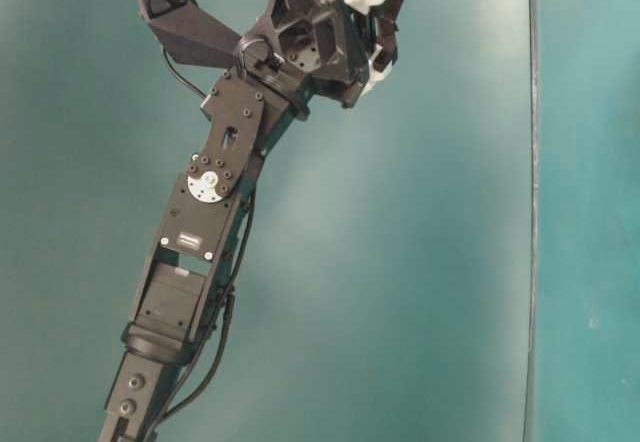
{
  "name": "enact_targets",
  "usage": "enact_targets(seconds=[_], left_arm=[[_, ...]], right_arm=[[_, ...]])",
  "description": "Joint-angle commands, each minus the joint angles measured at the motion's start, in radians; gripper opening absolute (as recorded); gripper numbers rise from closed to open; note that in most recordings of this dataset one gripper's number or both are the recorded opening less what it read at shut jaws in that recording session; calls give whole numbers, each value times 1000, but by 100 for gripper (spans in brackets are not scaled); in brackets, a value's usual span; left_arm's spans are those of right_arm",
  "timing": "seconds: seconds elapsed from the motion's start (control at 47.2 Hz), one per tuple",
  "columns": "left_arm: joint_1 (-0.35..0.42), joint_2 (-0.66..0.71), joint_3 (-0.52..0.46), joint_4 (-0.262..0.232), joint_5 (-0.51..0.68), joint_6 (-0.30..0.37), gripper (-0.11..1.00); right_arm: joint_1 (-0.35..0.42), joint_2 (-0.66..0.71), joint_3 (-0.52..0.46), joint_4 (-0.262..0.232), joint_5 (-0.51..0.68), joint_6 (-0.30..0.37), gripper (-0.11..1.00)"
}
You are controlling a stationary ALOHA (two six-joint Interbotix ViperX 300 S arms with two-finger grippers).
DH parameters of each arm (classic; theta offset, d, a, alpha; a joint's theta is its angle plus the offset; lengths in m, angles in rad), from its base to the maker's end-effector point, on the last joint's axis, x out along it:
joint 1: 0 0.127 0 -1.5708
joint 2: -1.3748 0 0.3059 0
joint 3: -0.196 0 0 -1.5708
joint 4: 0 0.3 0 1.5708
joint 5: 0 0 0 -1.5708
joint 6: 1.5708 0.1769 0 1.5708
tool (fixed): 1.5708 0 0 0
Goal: Lift the orange cup with left arm.
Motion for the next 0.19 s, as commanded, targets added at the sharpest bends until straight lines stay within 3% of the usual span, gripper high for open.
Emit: enact_targets(seconds=[0.0, 0.169], left_arm=[[2, -63, -29, 3, -5, 0, 63], [0, -63, -29, 3, -5, 0, 63]], right_arm=[[3, 5, -34, 0, -3, 0, 0], [3, 6, -34, 0, -3, 0, 0]])
